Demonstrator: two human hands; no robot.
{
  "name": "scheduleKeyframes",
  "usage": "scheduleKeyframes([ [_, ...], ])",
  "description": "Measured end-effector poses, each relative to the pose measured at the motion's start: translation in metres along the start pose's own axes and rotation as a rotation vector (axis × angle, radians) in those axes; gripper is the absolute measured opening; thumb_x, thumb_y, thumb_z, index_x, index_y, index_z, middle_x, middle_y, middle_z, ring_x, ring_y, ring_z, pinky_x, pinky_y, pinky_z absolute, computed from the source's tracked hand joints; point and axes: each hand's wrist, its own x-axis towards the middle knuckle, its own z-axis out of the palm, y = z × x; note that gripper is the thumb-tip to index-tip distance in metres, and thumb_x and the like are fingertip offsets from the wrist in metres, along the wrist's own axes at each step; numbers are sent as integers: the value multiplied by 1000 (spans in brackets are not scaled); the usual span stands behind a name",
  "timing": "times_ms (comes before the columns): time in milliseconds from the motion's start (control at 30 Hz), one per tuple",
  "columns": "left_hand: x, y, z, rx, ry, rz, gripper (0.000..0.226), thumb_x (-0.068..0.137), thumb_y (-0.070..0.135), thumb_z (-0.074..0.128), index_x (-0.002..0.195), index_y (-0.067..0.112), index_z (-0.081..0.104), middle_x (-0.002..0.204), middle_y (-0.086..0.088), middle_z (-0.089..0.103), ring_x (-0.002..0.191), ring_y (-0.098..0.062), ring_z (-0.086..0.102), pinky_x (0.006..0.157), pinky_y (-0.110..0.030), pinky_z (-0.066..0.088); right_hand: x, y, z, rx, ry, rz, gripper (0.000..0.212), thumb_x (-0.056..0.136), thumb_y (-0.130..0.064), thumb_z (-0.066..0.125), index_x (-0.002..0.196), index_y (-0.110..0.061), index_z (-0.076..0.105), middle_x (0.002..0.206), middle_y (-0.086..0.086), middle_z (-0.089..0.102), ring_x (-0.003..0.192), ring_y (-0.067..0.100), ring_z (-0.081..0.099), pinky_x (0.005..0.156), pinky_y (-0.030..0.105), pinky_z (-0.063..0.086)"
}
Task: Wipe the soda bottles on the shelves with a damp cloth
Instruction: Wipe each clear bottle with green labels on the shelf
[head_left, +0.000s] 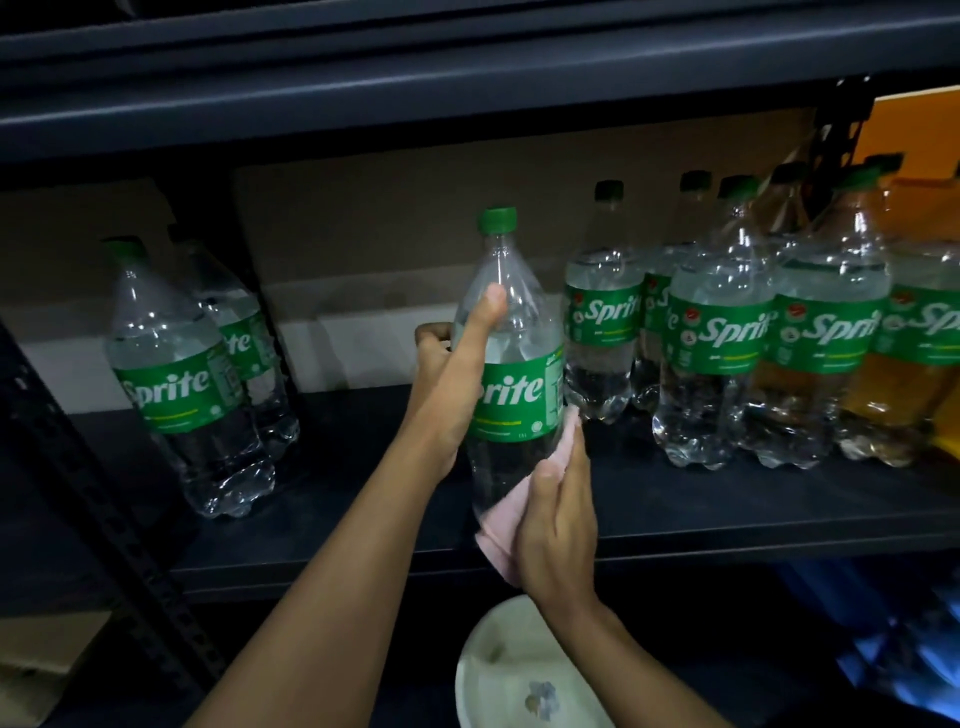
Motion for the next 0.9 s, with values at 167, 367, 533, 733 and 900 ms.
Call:
scheduleKeyframes([
  [167, 0, 1, -4, -92, -134, 7, 94, 78, 91, 59, 135, 18, 68, 129, -10, 74, 121, -30, 71, 111, -53, 49, 43, -47, -2, 103, 72, -95, 50, 109, -36, 28, 158, -28, 33, 160, -17, 37, 148, -4, 31, 121, 26, 29],
  [367, -3, 11, -9, -63, -216, 20, 65, 108, 63, 27, 132, 23, 73, 123, -11, 77, 119, -26, 72, 110, -44, 51, 121, -124, -5, -127, -81, -175, 41, 107, -40, 31, 132, -23, 59, 129, -3, 64, 117, 13, 58, 93, 34, 45],
  [533, -9, 17, -12, -37, -245, 11, 77, 98, 78, 35, 136, 20, 70, 123, -14, 76, 116, -29, 74, 101, -45, 58, 108, -114, 2, -189, -10, -293, 47, 104, -38, 36, 146, -21, 52, 139, -1, 60, 124, 15, 56, 102, 36, 45],
  [733, 9, -5, -9, -71, -112, -49, 120, 60, 93, 76, 148, 15, 50, 132, -6, 72, 116, -23, 73, 103, -48, 56, 37, -42, 10, -176, 108, -322, 65, 108, -39, 35, 161, -5, 19, 169, 13, 23, 157, 18, 21, 125, 44, 26],
  [900, 16, -11, -10, -53, -93, -17, 122, 57, 98, 72, 148, 20, 48, 134, -4, 71, 118, -21, 73, 106, -49, 53, 2, -5, 3, -149, 1, -206, 68, 107, -56, 22, 164, -22, 6, 171, -3, 12, 157, 12, 15, 122, 54, 29],
])
